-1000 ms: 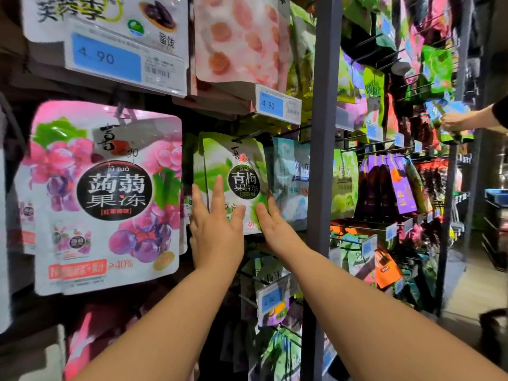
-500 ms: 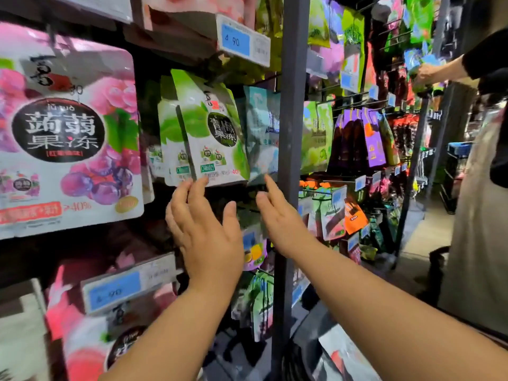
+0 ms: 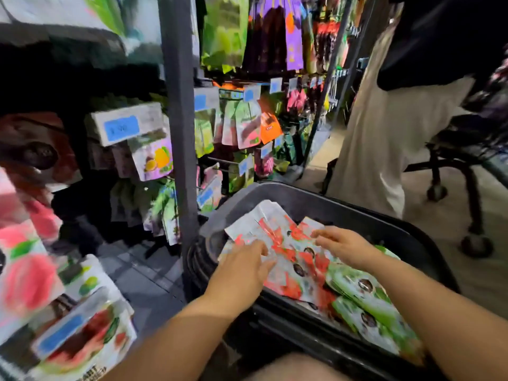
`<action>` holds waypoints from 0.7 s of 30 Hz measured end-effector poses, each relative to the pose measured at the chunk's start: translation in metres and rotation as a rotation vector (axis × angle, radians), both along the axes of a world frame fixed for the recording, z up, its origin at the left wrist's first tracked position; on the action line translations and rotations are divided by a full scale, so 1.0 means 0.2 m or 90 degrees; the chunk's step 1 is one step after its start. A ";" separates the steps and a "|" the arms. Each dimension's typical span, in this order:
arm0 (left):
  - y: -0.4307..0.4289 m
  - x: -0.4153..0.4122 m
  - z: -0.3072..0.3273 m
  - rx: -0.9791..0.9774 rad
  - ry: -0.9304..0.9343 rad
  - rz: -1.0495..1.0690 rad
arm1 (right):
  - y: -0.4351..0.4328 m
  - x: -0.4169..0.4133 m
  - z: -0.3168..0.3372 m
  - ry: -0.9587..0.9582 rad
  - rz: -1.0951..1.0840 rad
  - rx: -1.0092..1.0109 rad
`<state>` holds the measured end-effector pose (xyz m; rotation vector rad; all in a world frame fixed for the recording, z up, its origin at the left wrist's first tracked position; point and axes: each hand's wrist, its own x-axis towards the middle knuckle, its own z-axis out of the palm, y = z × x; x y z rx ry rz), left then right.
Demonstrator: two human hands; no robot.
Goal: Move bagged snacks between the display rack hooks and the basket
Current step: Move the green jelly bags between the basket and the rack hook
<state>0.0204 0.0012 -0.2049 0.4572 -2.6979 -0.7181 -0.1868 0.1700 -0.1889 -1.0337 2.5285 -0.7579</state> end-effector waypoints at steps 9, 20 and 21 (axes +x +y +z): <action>0.06 -0.05 -0.14 -0.268 -0.050 -0.050 | 0.45 -0.20 -0.25 0.006 -0.164 0.161; 0.07 -0.07 -0.19 -0.269 0.020 -0.065 | 0.42 -0.17 -0.38 0.008 -0.117 0.349; 0.06 -0.07 -0.20 -0.273 0.025 -0.066 | 0.42 -0.17 -0.38 0.006 -0.125 0.347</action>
